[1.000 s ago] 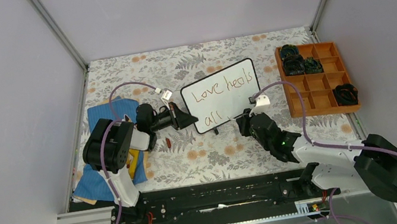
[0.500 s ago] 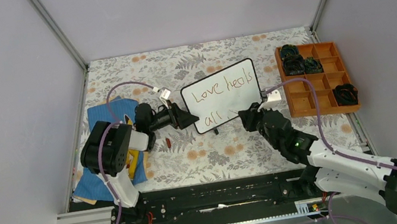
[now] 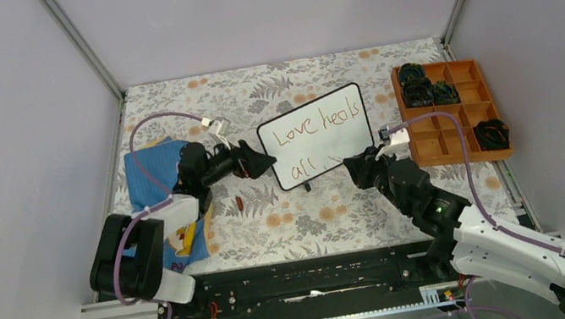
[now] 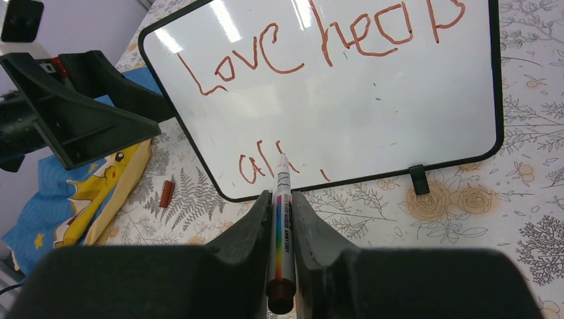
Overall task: Write a sentence on the whiteboard
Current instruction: Write a sentence on the whiteboard, then close the pen cap at the center of the board.
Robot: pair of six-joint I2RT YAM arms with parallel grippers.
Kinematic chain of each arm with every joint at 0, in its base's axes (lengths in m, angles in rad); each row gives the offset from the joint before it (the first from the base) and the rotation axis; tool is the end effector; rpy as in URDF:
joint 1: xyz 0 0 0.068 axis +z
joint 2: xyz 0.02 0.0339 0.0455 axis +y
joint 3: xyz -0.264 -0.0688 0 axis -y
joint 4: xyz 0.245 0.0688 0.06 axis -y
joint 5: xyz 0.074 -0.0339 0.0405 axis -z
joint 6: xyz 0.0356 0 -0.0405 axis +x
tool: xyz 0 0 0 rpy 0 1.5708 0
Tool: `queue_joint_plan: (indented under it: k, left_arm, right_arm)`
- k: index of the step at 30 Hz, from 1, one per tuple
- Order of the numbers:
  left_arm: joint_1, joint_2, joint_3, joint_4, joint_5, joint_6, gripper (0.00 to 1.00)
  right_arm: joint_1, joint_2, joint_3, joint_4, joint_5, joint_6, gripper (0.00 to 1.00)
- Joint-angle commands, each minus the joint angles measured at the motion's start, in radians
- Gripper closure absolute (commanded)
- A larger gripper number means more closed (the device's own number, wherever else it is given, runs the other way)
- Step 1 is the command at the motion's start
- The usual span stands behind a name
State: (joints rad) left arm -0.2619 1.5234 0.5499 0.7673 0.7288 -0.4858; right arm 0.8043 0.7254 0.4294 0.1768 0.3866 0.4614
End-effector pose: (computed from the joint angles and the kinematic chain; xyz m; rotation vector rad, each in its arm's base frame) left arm 0.2772 -0.0988 0.1878 0.3523 1.8460 -1.1700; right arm 0.1349 0.1207 0.2619 0.0009 1.7200 0.6219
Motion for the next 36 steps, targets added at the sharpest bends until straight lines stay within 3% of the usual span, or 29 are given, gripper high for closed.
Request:
queue_joint_plan:
  k: [1, 4, 10, 13, 18, 27, 36]
  left_arm:
    - [0.002, -0.135, 0.009, -0.246, -0.171, 0.056, 0.01]
    - [0.001, -0.266, 0.028, -0.466, -0.370, 0.090, 0.01]
    - [0.003, -0.539, 0.109, -0.829, -0.813, 0.005, 0.01]
    - [0.004, -0.635, 0.124, -0.884, -0.962, -0.071, 0.01]
    - [0.009, -0.746, 0.101, -0.916, -1.080, -0.212, 0.01]
    - [0.001, -0.791, -0.005, -0.863, -0.865, -0.047, 0.01]
    - [-0.062, -0.540, 0.100, -1.064, -0.940, -0.080, 0.01]
  right_arm:
    - [-0.007, -0.039, 0.059, -0.016, -0.027, -0.028, 1.00]
    - [-0.007, -0.077, 0.064, -0.020, -0.043, -0.038, 1.00]
    - [-0.008, -0.142, 0.097, -0.031, -0.135, -0.059, 1.00]
    - [-0.007, -0.154, 0.138, -0.038, -0.182, -0.078, 1.00]
    - [-0.007, -0.151, 0.175, -0.002, -0.259, -0.079, 1.00]
    - [-0.007, -0.161, 0.110, 0.084, -0.304, -0.007, 1.00]
    - [-0.008, -0.252, 0.022, 0.039, -0.264, -0.014, 1.00]
